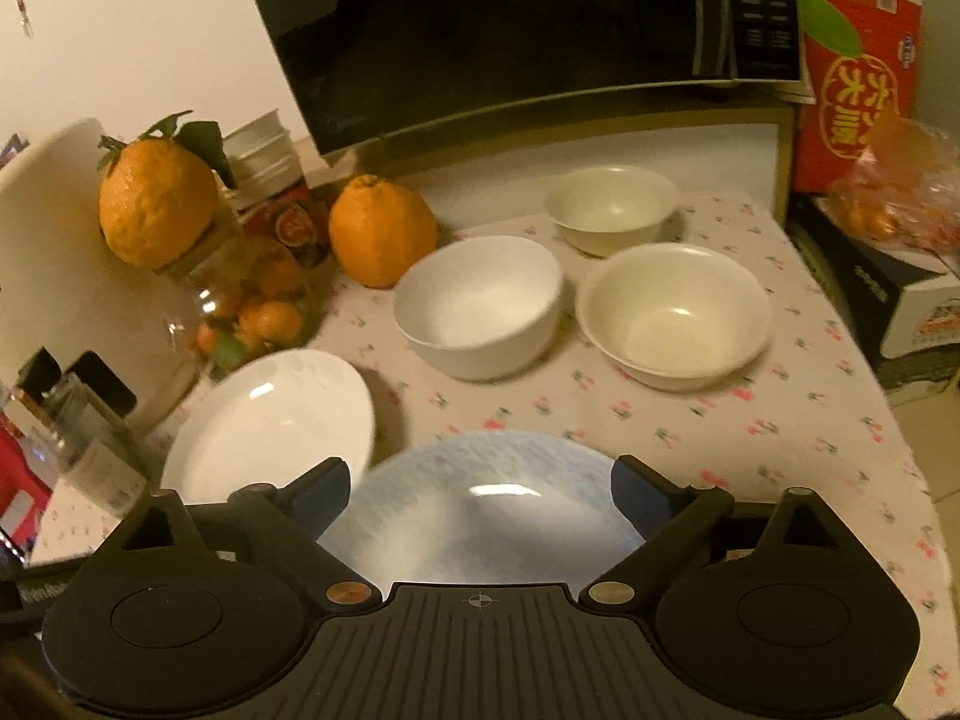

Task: Organize plates and bowls
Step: 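Grasp the rim of the plain white plate with the left tool, then lift the white plate with the left tool and carry it over the blue plate stack, then lower the white plate onto the blue plate stack with the left tool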

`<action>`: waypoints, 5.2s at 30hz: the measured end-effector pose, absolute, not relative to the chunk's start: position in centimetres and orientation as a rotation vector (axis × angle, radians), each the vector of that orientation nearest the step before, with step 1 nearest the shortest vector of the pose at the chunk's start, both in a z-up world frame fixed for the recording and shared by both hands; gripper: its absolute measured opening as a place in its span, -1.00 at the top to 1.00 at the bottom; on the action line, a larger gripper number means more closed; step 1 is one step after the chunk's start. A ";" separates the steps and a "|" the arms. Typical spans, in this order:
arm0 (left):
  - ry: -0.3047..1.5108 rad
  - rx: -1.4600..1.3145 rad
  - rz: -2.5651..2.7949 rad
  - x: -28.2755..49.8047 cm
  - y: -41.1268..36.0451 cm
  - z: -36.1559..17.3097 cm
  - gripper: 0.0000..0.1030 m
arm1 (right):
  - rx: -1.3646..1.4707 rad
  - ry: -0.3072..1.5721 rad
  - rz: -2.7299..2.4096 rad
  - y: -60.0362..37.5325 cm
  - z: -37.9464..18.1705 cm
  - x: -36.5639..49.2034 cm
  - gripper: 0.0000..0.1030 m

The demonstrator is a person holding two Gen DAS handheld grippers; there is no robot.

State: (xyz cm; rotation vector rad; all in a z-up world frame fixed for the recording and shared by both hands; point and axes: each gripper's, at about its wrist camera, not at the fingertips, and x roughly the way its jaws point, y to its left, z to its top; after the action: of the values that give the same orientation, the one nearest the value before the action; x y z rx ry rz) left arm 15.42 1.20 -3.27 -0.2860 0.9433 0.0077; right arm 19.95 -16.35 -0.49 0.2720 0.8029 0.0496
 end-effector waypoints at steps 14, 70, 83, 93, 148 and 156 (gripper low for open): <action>0.854 -0.398 0.192 16.2 1.2 -4.8 -0.83 | 0.377 0.806 0.193 -13.4 -2.2 25.0 -0.84; 0.724 -0.425 0.201 15.0 1.8 -3.0 0.42 | 0.277 0.755 0.158 -11.2 -1.6 25.6 0.56; 0.686 -0.417 0.134 13.3 1.3 -1.7 0.42 | 0.265 0.718 0.132 -12.6 0.9 22.6 0.56; 0.676 -0.408 0.037 11.9 -0.2 -1.0 0.42 | 0.297 0.724 0.085 -15.4 1.9 19.4 0.56; 0.790 -0.102 -0.173 9.5 -6.0 -3.8 0.46 | 0.153 0.897 -0.086 -19.6 -0.6 12.7 0.56; 0.800 -0.029 -0.176 9.5 -6.6 -4.0 0.46 | 0.117 0.918 -0.089 -19.3 -0.8 12.8 0.56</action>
State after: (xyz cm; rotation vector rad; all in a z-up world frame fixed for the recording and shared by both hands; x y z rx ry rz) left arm 9.54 -6.64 -4.02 -0.0294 0.7997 -0.1761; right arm 12.81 -19.32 -0.81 0.1172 0.9183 -0.0891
